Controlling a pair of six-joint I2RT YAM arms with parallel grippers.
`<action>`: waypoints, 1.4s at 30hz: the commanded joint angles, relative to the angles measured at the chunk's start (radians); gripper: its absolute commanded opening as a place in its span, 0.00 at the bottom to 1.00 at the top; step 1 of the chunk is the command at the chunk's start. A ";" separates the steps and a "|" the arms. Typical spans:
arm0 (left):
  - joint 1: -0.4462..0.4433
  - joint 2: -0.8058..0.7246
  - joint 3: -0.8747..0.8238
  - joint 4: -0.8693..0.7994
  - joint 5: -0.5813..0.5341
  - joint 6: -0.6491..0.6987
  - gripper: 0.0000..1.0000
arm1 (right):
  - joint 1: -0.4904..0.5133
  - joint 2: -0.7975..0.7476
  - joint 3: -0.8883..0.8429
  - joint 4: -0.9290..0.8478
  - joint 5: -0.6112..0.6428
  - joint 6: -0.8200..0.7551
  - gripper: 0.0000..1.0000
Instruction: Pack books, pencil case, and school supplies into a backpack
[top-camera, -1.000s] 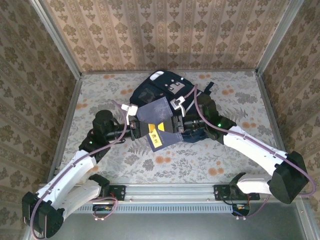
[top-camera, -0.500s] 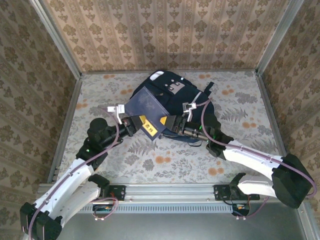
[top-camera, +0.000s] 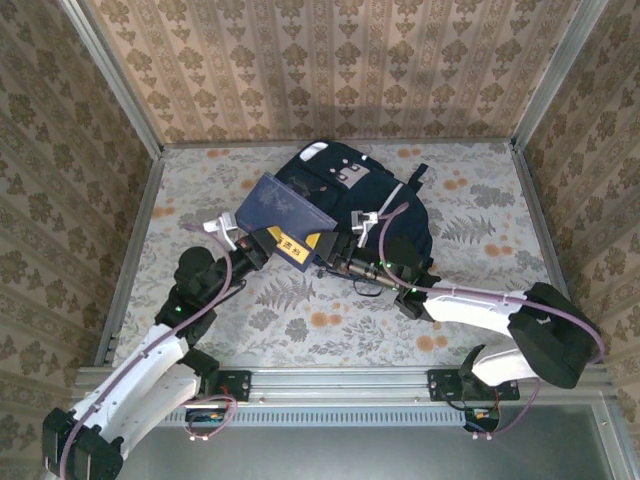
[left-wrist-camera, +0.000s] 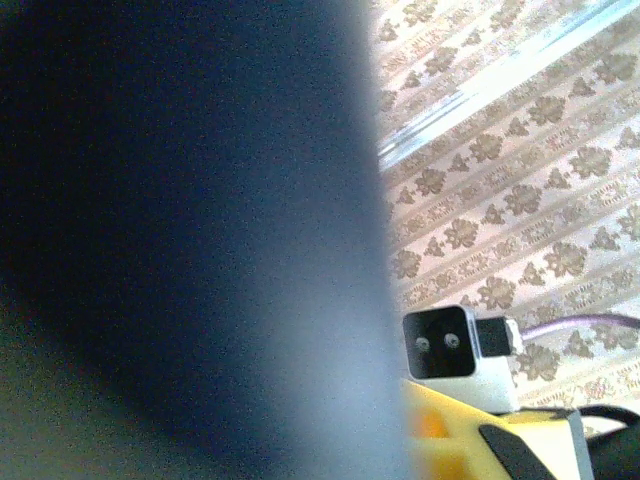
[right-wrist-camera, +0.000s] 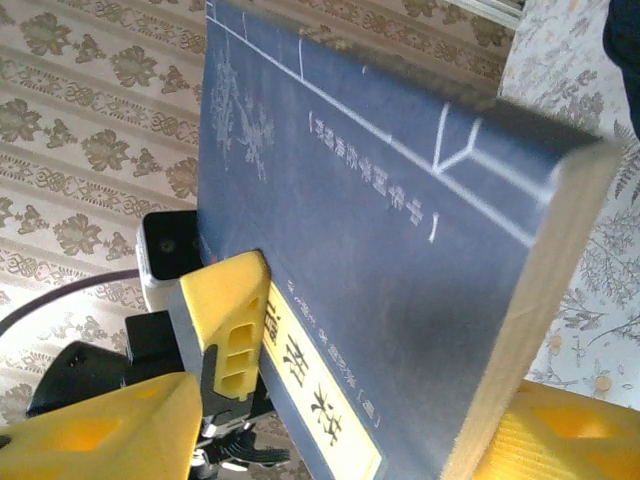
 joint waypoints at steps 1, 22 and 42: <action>-0.007 -0.018 -0.019 0.095 -0.038 -0.069 0.00 | 0.020 0.033 0.077 0.071 0.030 -0.010 0.60; -0.016 0.071 0.148 -0.284 -0.016 0.129 0.65 | -0.069 -0.348 0.047 -0.592 0.368 -0.311 0.00; -0.165 1.423 1.601 -1.011 0.273 0.705 0.55 | -0.326 -0.996 0.073 -1.364 0.780 -0.597 0.00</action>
